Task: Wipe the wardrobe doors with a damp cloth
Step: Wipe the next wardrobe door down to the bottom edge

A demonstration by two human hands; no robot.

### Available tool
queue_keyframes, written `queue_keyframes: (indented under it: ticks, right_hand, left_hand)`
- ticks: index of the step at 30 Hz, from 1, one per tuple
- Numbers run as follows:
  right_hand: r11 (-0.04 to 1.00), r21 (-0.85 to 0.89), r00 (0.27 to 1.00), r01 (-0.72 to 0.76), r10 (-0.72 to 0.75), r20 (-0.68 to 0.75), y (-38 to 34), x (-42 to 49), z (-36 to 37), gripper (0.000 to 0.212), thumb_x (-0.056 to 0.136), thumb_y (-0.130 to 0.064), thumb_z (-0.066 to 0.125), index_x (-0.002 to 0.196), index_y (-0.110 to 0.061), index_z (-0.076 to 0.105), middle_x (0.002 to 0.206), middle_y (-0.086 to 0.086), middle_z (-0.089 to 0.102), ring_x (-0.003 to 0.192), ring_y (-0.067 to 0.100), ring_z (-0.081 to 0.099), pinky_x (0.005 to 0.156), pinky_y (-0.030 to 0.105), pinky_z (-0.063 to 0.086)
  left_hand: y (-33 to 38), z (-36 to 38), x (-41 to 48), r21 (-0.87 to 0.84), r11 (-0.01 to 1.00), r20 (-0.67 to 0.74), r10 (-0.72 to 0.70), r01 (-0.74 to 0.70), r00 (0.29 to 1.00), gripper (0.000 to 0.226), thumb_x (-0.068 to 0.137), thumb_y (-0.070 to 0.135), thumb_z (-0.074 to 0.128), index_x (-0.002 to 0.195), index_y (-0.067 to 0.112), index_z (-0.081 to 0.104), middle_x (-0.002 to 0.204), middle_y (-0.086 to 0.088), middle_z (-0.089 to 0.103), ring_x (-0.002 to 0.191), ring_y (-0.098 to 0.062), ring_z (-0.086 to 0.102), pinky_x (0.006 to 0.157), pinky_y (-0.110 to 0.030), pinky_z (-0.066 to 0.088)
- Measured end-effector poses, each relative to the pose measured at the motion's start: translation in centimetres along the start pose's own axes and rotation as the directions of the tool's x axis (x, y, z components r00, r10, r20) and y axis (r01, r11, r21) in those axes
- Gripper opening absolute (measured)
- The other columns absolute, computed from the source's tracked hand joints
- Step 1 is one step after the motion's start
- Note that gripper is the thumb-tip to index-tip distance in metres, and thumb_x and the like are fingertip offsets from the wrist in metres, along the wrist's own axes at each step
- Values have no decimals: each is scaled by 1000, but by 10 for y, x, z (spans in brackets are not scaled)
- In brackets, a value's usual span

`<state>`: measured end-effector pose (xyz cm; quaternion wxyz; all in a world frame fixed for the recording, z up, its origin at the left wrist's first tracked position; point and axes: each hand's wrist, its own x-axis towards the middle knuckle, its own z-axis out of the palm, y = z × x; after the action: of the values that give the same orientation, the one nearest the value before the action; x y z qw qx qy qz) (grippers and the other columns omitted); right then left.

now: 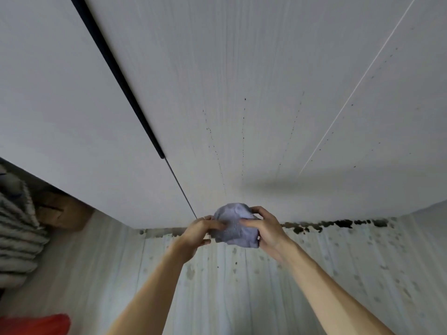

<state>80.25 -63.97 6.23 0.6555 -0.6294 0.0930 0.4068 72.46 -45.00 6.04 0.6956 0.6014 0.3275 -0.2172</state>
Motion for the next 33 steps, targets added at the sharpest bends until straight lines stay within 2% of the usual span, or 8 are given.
queue_keyframes:
  ticks: [4, 8, 12, 17, 24, 28, 31, 33]
  right_hand:
    - [991, 116, 996, -60, 52, 73, 30, 39, -14, 31, 69, -11, 74, 98, -11, 62, 102, 17, 65, 92, 34, 64, 80, 46, 49]
    - [992, 17, 968, -124, 117, 221, 51, 75, -26, 33, 84, -38, 74, 103, -12, 70, 100, 14, 69, 96, 33, 66, 90, 48, 53]
    - [996, 77, 988, 45, -56, 147, 73, 119, -33, 31, 74, -16, 79, 100, -17, 62, 92, 9, 64, 73, 22, 63, 67, 37, 54]
    - [981, 191, 911, 14, -92, 403, 111, 175, -53, 50, 79, -18, 73, 127, -27, 64, 109, 4, 70, 102, 27, 66, 96, 51, 53]
    - [940, 191, 900, 284, -330, 284, 139, 231, -53, 53, 77, 6, 68, 123, -20, 65, 117, 7, 68, 96, 20, 68, 74, 34, 57]
    - [872, -42, 862, 487, -472, 186, 139, 232, -62, 53, 77, 18, 70, 118, -15, 66, 121, 6, 64, 109, 21, 66, 83, 32, 58]
    - [663, -484, 799, 571, -585, 140, 129, 215, -65, 37, 73, -7, 87, 99, -28, 71, 109, -3, 69, 106, 15, 65, 87, 29, 56]
    - [561, -610, 771, 560, -623, 135, 120, 203, -64, 24, 72, -25, 89, 86, -31, 70, 97, -3, 70, 95, 17, 64, 83, 36, 53]
  left_hand:
    - [-27, -14, 50, -121, 991, 39, 55, -50, 998, 32, 73, 13, 70, 103, 9, 61, 97, -10, 68, 85, -25, 67, 76, -35, 56]
    - [-35, -23, 91, 47, 995, 164, 75, -83, 984, 28, 77, 16, 69, 105, 19, 65, 97, -3, 70, 88, -19, 66, 73, -31, 52]
    - [-47, -33, 139, 70, 992, 249, 87, -107, 965, 38, 81, 21, 69, 119, 20, 68, 118, -10, 69, 99, -26, 65, 76, -35, 51]
    - [-78, -40, 196, -3, 983, 319, 175, -184, 931, 42, 88, 17, 60, 130, 11, 62, 135, -24, 59, 120, -39, 59, 106, -53, 41]
    - [-95, -40, 244, -13, 932, 359, 342, -362, 868, 42, 96, 26, 62, 137, 17, 58, 139, -21, 58, 130, -44, 52, 112, -58, 35]
    - [-108, -36, 245, 101, 917, 297, 342, -386, 892, 67, 79, 16, 83, 134, 25, 47, 120, -18, 67, 94, -30, 68, 78, -40, 52]
    - [-109, -32, 236, 211, 877, 239, 383, -433, 892, 72, 79, 9, 83, 130, 38, 43, 107, -15, 67, 78, -27, 63, 62, -32, 48]
    - [-98, -30, 223, 347, 810, 195, 430, -472, 881, 51, 83, 18, 80, 123, 37, 55, 98, -8, 60, 73, -20, 55, 56, -26, 44]
